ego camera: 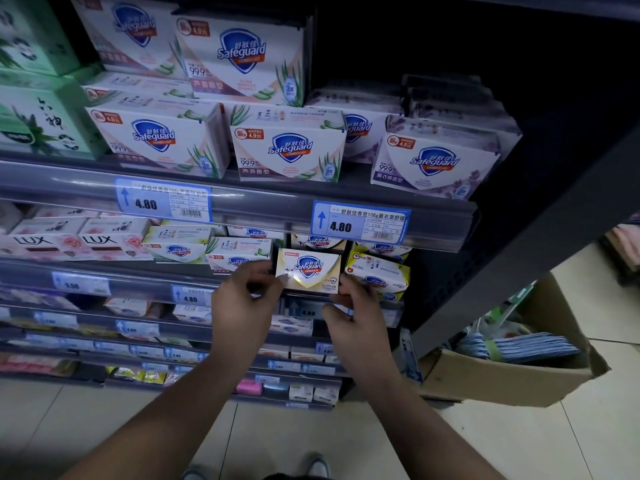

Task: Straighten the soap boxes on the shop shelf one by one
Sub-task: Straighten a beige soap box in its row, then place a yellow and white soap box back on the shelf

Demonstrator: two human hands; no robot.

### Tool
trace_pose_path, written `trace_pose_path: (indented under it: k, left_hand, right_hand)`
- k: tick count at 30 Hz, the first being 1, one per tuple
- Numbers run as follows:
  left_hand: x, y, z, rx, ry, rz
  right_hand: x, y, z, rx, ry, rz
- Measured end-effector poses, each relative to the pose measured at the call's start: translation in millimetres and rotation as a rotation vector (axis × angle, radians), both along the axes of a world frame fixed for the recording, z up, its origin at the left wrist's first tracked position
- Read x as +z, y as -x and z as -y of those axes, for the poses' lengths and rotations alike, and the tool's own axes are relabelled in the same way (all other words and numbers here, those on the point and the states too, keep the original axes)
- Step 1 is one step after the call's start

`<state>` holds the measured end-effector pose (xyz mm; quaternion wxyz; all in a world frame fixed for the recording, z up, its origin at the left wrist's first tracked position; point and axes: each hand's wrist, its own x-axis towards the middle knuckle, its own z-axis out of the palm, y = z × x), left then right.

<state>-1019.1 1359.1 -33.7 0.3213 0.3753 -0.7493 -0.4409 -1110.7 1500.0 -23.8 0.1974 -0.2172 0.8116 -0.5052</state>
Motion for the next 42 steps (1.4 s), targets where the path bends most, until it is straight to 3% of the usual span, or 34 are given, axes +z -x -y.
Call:
trace_pose_path:
  k: [6,15,19,24,28,33,35,42]
  left_hand:
    - [-4,2,2,-0.011,0.007,-0.042]
    - [-14,-2,3,-0.067,0.075,0.088]
    - [-16,-1,4,-0.078,0.071,0.105]
    - [-13,-7,-14,-0.004,0.045,-0.028]
    - [-3,9,-49,-0.279,0.121,-0.025]
    - [0,45,-74,-0.365,0.062,0.091]
    - [0,51,-79,-0.345,0.052,0.087]
    - [5,44,-77,-0.260,-0.033,-0.132]
  right_hand:
    - [-4,3,-3,0.029,0.028,-0.008]
    - [-7,-6,3,0.054,0.041,0.328]
    - [-8,-6,4,0.073,0.063,0.335]
    - [-13,-2,-16,-0.104,0.088,0.211]
    - [-14,6,-44,-0.317,0.113,0.019]
    - [-7,10,-54,-0.213,-0.051,-0.024]
    - [-2,16,-53,-0.176,-0.027,-0.008]
    - [3,33,-66,-0.179,0.150,-0.109]
